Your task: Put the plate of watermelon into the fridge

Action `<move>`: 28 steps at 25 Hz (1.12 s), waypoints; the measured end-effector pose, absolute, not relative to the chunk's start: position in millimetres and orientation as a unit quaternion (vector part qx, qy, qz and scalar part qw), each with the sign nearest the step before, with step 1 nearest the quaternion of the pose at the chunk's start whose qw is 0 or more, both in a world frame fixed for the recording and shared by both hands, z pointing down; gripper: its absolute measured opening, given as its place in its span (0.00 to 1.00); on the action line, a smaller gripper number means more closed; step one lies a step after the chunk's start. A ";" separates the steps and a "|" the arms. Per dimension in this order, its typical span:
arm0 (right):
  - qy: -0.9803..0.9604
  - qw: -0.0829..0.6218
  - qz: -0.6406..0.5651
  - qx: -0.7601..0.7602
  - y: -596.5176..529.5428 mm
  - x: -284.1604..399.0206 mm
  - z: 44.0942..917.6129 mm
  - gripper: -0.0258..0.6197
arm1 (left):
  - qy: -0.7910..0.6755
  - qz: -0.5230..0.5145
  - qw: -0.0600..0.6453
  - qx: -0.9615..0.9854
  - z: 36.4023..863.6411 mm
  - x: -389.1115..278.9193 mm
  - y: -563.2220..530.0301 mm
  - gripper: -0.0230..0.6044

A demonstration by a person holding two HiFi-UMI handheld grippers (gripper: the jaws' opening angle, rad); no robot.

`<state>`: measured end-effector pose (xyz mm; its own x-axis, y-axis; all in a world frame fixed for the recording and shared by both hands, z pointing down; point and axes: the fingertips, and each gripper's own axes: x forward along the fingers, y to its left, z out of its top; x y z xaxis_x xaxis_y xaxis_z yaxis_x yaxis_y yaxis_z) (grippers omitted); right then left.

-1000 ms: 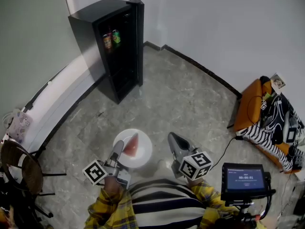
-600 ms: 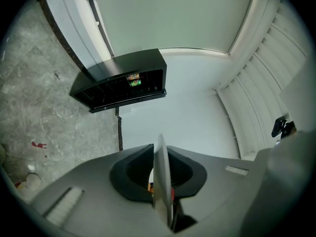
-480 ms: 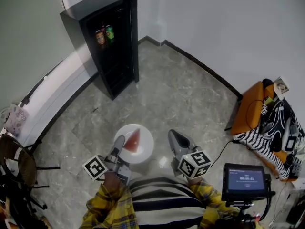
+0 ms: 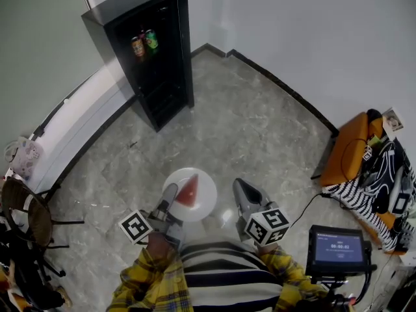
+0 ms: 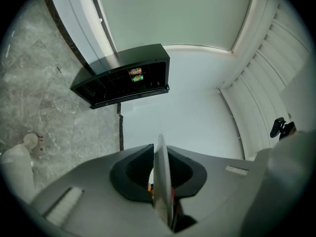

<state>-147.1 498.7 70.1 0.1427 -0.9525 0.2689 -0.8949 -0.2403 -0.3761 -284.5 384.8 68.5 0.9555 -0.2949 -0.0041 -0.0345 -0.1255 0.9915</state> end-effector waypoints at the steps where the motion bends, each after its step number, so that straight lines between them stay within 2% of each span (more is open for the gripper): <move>1: 0.613 0.064 -0.232 -0.752 497.3 -146.2 71.8 0.04 | -0.110 -0.099 0.652 0.743 68.8 -281.6 383.1 0.09; 12: 0.599 0.048 -0.229 -0.766 457.5 -89.4 75.6 0.04 | -0.095 -0.094 0.654 0.745 72.4 -215.9 330.2 0.09; 20: 0.602 0.041 -0.219 -0.767 386.0 -43.7 68.7 0.04 | -0.093 -0.105 0.653 0.744 71.3 -174.0 261.9 0.09; 28: 0.622 0.047 -0.214 -0.752 315.5 -26.5 59.6 0.04 | -0.103 -0.109 0.647 0.748 68.5 -154.1 213.1 0.09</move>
